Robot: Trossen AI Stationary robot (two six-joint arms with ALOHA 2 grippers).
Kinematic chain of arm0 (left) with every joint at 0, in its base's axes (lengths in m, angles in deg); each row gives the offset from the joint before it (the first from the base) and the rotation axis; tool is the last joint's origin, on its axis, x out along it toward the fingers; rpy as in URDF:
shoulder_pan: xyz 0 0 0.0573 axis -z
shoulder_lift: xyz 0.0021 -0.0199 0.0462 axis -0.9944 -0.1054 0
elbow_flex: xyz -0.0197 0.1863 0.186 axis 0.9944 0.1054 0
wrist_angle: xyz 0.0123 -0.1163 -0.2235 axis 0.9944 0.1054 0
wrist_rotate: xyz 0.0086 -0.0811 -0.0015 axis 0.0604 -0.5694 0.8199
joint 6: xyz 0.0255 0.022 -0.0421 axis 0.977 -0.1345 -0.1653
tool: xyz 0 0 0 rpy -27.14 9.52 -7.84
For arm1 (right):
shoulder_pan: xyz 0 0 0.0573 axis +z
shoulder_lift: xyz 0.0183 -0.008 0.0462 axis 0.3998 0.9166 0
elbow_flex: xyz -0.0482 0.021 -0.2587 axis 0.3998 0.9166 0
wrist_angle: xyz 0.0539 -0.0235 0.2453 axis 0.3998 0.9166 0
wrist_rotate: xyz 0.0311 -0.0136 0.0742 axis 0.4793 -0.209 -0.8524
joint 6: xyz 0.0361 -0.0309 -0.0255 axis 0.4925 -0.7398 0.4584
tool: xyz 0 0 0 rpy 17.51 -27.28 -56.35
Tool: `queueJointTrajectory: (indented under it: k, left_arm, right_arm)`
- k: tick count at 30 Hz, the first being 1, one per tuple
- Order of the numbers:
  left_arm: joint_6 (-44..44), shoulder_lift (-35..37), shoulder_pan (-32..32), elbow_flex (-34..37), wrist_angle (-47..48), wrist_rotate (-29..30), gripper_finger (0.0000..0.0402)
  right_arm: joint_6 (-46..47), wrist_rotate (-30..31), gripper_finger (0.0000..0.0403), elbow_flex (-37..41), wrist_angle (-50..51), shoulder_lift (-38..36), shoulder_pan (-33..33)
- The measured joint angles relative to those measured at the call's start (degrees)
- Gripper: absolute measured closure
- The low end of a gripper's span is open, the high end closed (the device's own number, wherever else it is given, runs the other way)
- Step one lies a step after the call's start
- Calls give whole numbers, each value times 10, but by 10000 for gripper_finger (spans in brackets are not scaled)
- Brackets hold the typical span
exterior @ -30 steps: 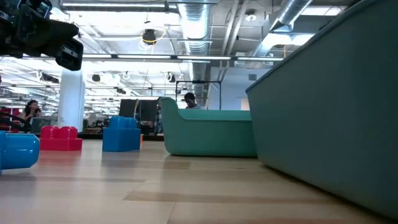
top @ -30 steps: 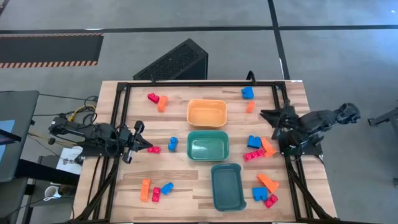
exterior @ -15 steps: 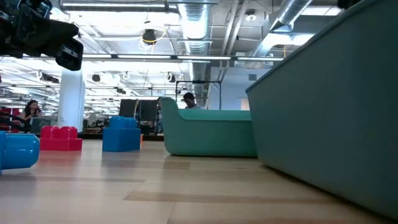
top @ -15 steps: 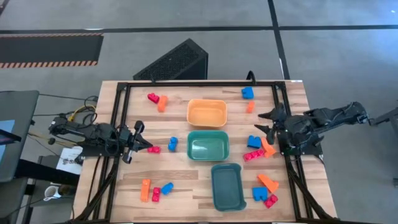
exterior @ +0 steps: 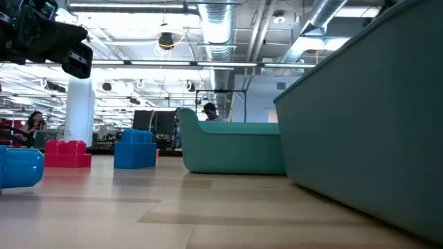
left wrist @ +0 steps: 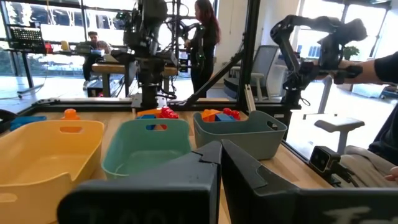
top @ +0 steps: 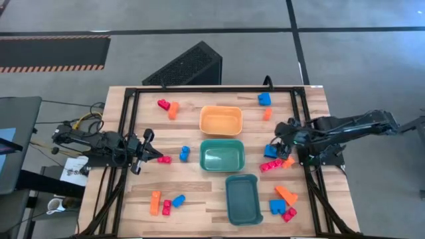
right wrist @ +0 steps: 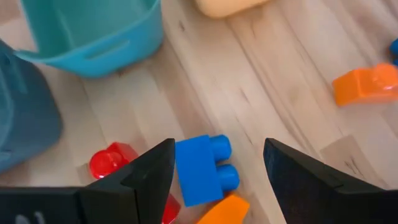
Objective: Sort & place blocks by color
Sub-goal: Put the blue game piece into the blue bin
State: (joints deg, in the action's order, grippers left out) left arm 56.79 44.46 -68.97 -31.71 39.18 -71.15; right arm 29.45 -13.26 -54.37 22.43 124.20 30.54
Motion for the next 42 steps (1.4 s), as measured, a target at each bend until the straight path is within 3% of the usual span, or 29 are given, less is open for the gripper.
queueJointTrajectory:
  k: [15, 36, 42]
  left_arm:
    - [0, 0, 0, 0, 0, 0, 401]
    - [0, 0, 0, 0, 0, 0, 401]
    - [0, 0, 0, 0, 0, 0, 401]
  right_arm:
    - [-21, -42, 132, 0, -59, 178, 4]
    - [-79, -81, 132, 0, -28, 205, -56]
    - [-84, -81, 132, 0, -34, 252, -56]
